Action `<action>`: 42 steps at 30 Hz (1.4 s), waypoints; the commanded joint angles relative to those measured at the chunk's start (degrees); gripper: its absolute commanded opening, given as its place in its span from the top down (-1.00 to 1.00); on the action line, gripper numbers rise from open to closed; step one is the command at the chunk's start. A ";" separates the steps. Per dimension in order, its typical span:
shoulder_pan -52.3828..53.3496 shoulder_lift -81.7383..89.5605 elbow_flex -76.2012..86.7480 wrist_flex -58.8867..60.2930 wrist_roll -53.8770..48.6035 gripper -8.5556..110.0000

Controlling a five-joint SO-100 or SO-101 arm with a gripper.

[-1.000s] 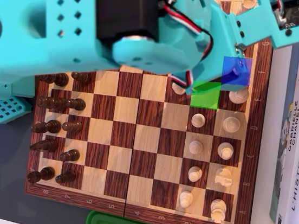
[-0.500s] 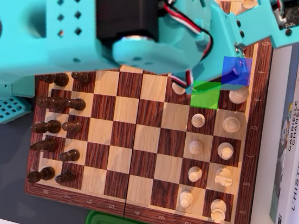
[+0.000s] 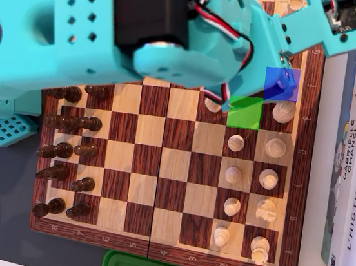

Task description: Play chess

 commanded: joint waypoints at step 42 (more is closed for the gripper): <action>0.70 6.42 2.29 -0.44 -0.26 0.78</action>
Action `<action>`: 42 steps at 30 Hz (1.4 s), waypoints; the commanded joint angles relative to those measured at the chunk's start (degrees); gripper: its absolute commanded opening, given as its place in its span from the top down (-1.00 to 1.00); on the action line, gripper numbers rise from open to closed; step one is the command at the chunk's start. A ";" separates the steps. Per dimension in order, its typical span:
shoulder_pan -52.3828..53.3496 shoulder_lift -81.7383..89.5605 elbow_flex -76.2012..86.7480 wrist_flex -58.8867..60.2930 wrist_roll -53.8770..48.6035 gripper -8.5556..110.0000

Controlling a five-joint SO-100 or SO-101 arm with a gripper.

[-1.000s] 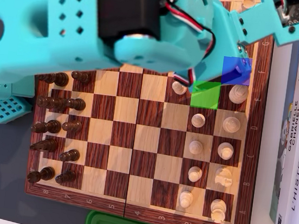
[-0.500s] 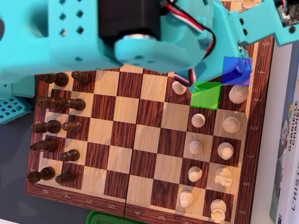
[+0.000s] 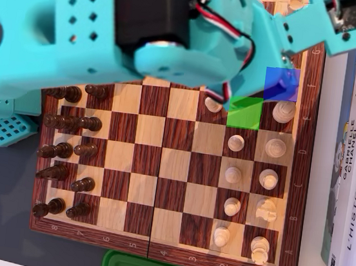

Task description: Play chess

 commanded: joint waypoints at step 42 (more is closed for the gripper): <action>0.79 18.81 12.13 -0.18 0.35 0.78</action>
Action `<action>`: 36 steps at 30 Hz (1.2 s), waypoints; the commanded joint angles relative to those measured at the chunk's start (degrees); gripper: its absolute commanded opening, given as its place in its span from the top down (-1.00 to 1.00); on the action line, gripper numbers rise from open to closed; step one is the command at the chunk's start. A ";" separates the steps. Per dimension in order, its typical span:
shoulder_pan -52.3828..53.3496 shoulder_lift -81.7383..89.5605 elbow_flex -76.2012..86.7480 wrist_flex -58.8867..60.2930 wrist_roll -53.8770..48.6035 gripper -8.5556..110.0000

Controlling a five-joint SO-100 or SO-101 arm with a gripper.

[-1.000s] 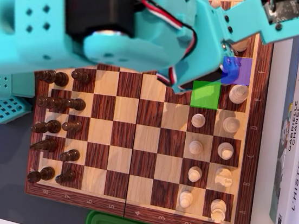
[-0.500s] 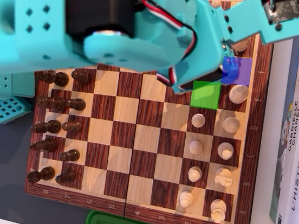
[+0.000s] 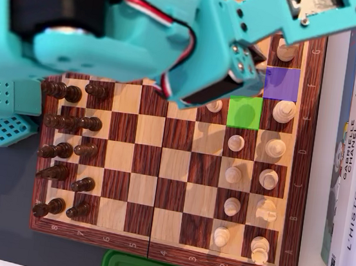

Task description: Play chess

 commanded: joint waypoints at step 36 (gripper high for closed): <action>5.62 3.87 10.63 -4.83 -0.18 0.78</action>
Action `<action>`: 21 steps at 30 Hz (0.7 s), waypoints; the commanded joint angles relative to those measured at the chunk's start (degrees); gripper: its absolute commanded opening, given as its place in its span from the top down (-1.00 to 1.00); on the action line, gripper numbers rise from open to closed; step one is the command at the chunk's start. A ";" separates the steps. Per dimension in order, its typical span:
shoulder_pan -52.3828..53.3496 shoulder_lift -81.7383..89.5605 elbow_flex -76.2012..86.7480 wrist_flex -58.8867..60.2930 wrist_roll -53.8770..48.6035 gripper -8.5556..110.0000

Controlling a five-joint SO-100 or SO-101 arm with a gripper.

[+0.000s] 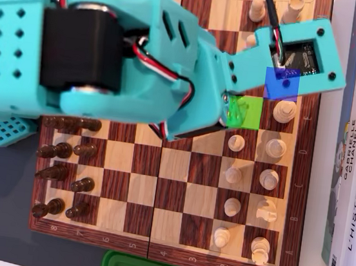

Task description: Play chess

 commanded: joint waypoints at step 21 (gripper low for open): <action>0.09 5.80 -0.62 -1.49 0.35 0.78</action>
